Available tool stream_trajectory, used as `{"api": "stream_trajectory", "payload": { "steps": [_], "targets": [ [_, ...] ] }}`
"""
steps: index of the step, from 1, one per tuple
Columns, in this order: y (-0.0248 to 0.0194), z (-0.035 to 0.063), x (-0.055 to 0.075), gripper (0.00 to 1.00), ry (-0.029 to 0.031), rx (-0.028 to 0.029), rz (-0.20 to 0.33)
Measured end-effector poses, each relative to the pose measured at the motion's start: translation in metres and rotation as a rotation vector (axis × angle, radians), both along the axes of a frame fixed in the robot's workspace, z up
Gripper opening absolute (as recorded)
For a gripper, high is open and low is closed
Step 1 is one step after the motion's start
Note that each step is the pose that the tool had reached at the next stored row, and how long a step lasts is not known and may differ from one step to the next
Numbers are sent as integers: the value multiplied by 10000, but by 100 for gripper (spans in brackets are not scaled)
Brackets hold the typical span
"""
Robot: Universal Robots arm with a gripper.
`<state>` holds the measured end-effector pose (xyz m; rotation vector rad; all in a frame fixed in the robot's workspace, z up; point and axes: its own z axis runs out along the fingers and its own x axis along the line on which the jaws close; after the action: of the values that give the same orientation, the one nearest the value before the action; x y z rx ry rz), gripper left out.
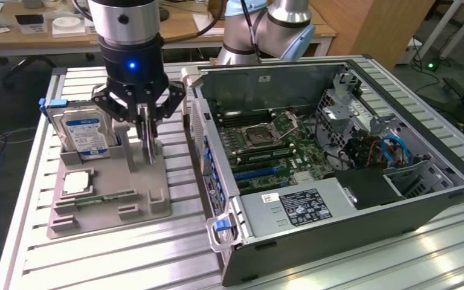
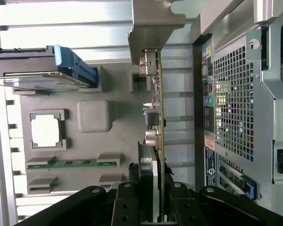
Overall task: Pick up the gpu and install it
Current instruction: 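Pick up the gpu and move the gpu toward the slot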
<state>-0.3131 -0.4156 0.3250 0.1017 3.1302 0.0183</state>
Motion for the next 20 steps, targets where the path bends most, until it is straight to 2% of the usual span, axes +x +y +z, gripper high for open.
{"api": "stream_trajectory", "payload": {
  "steps": [11, 20],
  "targets": [
    [-1, 66, 0, 28, 0, 0, 0],
    [-1, 176, 0, 28, 1, -1, 0]
  ]
}}
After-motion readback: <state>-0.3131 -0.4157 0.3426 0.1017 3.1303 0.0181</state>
